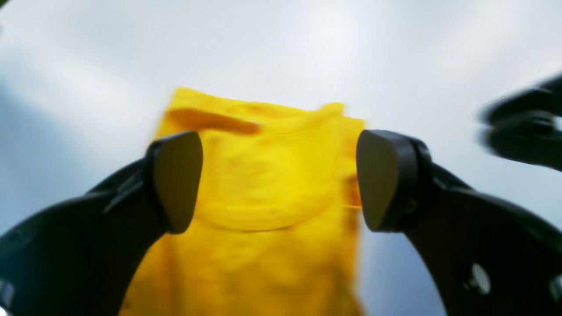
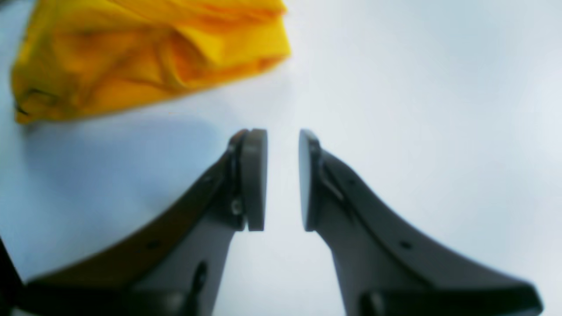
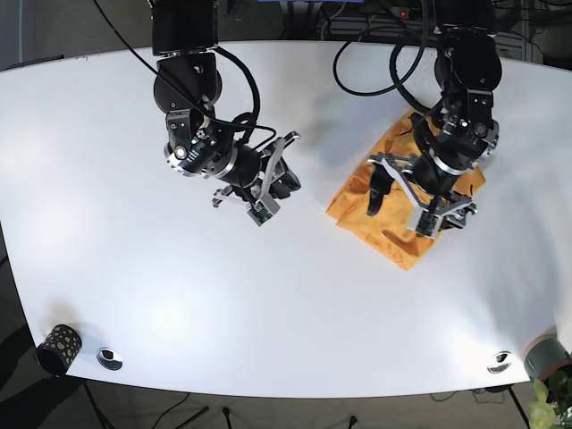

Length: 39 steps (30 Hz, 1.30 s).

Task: Fold the T-shirt properly
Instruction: 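Carry the folded shirt away with the left gripper and set it down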

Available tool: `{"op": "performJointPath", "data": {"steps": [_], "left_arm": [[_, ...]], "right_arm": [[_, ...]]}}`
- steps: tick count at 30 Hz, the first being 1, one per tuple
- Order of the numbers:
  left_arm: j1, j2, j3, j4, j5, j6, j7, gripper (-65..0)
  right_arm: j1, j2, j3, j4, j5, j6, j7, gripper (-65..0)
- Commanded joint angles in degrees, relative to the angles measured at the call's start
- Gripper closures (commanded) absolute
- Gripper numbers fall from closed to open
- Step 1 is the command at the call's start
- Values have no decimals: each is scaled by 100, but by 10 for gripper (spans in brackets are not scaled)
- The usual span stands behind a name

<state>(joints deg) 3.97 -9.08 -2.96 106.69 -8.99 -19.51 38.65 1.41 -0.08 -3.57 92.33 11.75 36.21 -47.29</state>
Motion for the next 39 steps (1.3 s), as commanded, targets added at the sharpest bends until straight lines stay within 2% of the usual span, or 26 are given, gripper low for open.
{"op": "performJointPath", "data": {"steps": [1,5,14,19,24,39], "left_arm": [[-120,-46,-95,-221,-54,3,-380,-511],[-313,-301,-42,-775,-81,-5,-731,-511],[-885,-529,731,-2621,-46,-14,-1285,-511],[-999,-925,1259,-3685,-54,21,-1698,-511],[-1131,-1224,960,-4274,-46,21,-1707,-511],[-2546,-2859,863,-6577,-90,-14,-1865,-511]], "right_arm": [[92,-41,-16,116,104,41,135,-122],[74,-41,-16,81,104,41,135,-122],[110,-41,-16,81,104,41,135,-122],[127,-41,10,107,104,41,135,-122],[162,-41,353,125,104,41,135,-122],[365,109,371,134,104,41,135,-122]]}}
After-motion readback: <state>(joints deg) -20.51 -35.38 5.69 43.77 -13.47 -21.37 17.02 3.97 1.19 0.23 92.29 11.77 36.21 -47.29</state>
